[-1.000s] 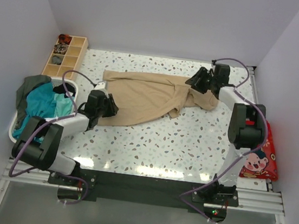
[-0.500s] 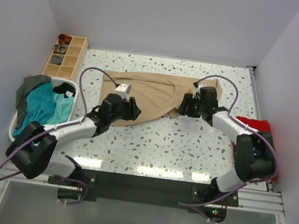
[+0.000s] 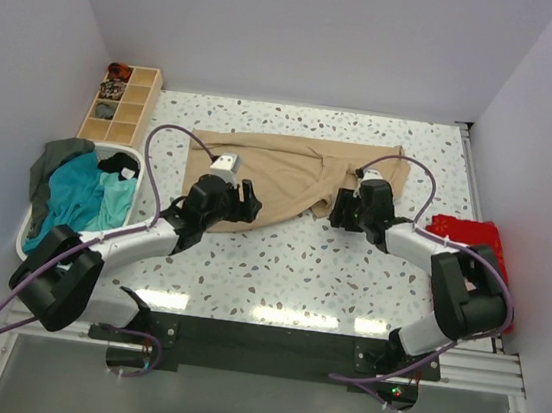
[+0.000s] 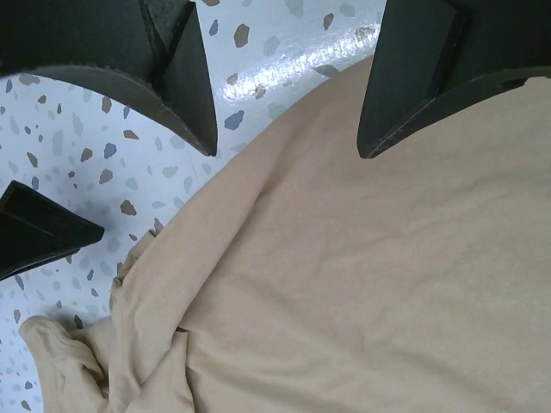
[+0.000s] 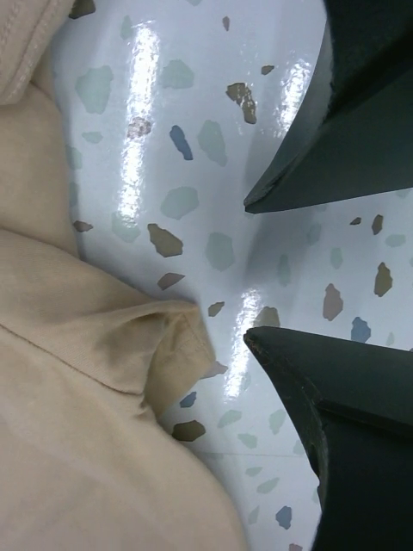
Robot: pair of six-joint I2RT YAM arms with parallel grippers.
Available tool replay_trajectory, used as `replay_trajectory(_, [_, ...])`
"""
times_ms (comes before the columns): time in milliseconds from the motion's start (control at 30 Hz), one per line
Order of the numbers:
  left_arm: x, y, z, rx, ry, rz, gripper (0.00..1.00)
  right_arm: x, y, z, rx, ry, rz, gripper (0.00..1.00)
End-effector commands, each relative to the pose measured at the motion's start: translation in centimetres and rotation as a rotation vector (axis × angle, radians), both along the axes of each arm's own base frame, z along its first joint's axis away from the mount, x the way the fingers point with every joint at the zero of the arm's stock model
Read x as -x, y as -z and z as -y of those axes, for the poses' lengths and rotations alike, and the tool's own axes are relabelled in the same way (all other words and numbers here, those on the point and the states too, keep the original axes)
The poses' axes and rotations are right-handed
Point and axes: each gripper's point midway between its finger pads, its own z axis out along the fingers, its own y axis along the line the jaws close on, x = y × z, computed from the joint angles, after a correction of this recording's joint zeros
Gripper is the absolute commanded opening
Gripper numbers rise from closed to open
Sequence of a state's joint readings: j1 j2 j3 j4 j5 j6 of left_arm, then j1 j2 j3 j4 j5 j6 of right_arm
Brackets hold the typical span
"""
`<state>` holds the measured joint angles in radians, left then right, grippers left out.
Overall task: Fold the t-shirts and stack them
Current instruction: Grap the side of the flattened tshirt closest away from the robot with both arms
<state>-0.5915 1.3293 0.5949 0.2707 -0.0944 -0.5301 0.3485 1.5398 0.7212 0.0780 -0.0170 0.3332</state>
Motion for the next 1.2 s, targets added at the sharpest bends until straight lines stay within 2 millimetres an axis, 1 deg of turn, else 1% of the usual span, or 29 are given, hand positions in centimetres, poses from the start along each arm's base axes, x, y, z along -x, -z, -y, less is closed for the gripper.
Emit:
replay_trajectory(0, [-0.5,-1.1,-0.5,-0.008,-0.031,0.048,0.72,-2.0,-0.6,-1.2,-0.036,0.014,0.076,0.60])
replay_trajectory(67, [-0.5,-1.0,-0.7,-0.015,-0.038,0.047,0.73,-2.2,-0.5,-1.6,-0.044,0.013,0.081,0.60])
replay_trajectory(133, [-0.5,-0.9,-0.8,-0.018,-0.042,0.046,0.73,-2.3,0.0,-1.8,-0.044,0.011,0.073,0.60])
replay_trajectory(167, [-0.5,-1.0,-0.8,-0.018,-0.042,0.046,0.73,-2.7,-0.2,-2.0,-0.049,0.011,0.086,0.60])
replay_trajectory(233, [-0.5,-1.0,-0.8,-0.019,-0.044,0.046,0.74,-3.0,0.4,-2.3,-0.051,0.009,0.080,0.61])
replay_trajectory(300, [-0.5,-0.9,-0.9,-0.025,-0.046,0.042,0.75,-3.4,0.5,-3.0,-0.073,-0.005,0.079,0.61])
replay_trajectory(333, [-0.5,-0.9,-0.9,-0.026,-0.048,0.043,0.75,-3.5,1.0,-3.3,-0.075,-0.008,0.067,0.61])
replay_trajectory(400, [-0.4,-0.8,-1.0,-0.035,-0.048,0.039,0.75,-3.7,1.3,-3.7,-0.084,-0.006,0.061,0.60])
replay_trajectory(433, [-0.4,-0.7,-1.1,-0.038,-0.050,0.037,0.75,-3.9,1.9,-3.7,-0.078,0.002,0.049,0.60])
replay_trajectory(500, [-0.4,-0.8,-1.2,-0.041,-0.052,0.039,0.75,-3.9,2.5,-3.9,-0.082,0.010,0.022,0.56])
replay_trajectory(533, [-0.5,-0.7,-1.2,-0.044,-0.054,0.037,0.75,-3.8,2.7,-4.1,-0.086,0.008,0.017,0.50])
replay_trajectory(567, [-0.5,-0.6,-1.2,-0.047,-0.054,0.035,0.75,-3.7,3.5,-4.3,-0.084,0.009,-0.002,0.46])
replay_trajectory(600, [-0.4,-0.4,-1.2,-0.050,-0.052,0.030,0.75,-3.7,3.6,-4.4,-0.082,0.008,-0.008,0.40])
replay_trajectory(633, [-0.5,-0.5,-1.2,-0.049,-0.052,0.031,0.75,-3.7,3.7,-4.5,-0.079,0.005,-0.016,0.27])
replay_trajectory(667, [-0.5,-0.3,-1.2,-0.052,-0.049,0.026,0.75,-3.4,3.9,-4.5,-0.074,0.007,-0.022,0.18])
replay_trajectory(733, [-0.5,-0.2,-1.1,-0.052,-0.045,0.022,0.75,-3.0,3.4,-4.3,-0.058,0.008,-0.018,0.01])
replay_trajectory(767, [-0.5,-0.1,-1.1,-0.054,-0.046,0.020,0.75,-2.5,3.3,-3.8,-0.029,0.009,-0.030,0.00])
replay_trajectory(800, [-0.4,-0.1,-1.1,-0.055,-0.046,0.019,0.75,-2.6,1.6,-3.3,-0.012,0.022,0.005,0.00])
replay_trajectory(833, [-0.5,-0.1,-1.1,-0.058,-0.048,0.019,0.75,-2.3,0.9,-3.1,0.005,0.019,0.008,0.00])
replay_trajectory(867, [-0.5,0.1,-1.2,-0.061,-0.048,0.015,0.75,-1.2,0.8,-2.4,0.047,0.005,-0.021,0.00])
replay_trajectory(900, [-0.5,0.3,-1.2,-0.069,-0.046,0.011,0.75,-1.1,-1.3,-2.3,0.049,0.000,0.014,0.00])
replay_trajectory(933, [-0.6,0.3,-1.1,-0.072,-0.045,0.009,0.75,-1.2,-2.5,-2.1,0.083,0.006,0.025,0.00])
replay_trajectory(967, [-0.6,0.5,-1.1,-0.080,-0.045,0.003,0.75,0.2,-2.5,-1.1,0.147,-0.007,-0.030,0.01])
replay_trajectory(1000, [-0.7,0.9,-1.0,-0.093,-0.040,-0.006,0.75,-0.3,-4.6,-1.2,0.163,-0.011,-0.005,0.03])
replay_trajectory(1033, [-0.8,1.0,-0.9,-0.095,-0.035,-0.011,0.75,0.0,-5.1,-0.9,0.204,-0.011,-0.014,0.06])
replay_trajectory(1067, [-1.0,1.1,-0.7,-0.097,-0.030,-0.015,0.75,1.3,-4.9,-0.2,0.254,-0.030,-0.071,0.08])
replay_trajectory(1100, [-1.0,1.7,-0.6,-0.108,-0.024,-0.032,0.75,1.7,-5.3,0.0,0.276,-0.037,-0.086,0.08])
replay_trajectory(1133, [-1.1,1.7,-0.3,-0.104,-0.010,-0.036,0.75,1.5,-6.3,-0.2,0.290,-0.040,-0.080,0.08])
replay_trajectory(1167, [-1.1,1.9,0.0,-0.104,0.000,-0.044,0.75,2.4,-6.3,0.3,0.319,-0.051,-0.114,0.09])
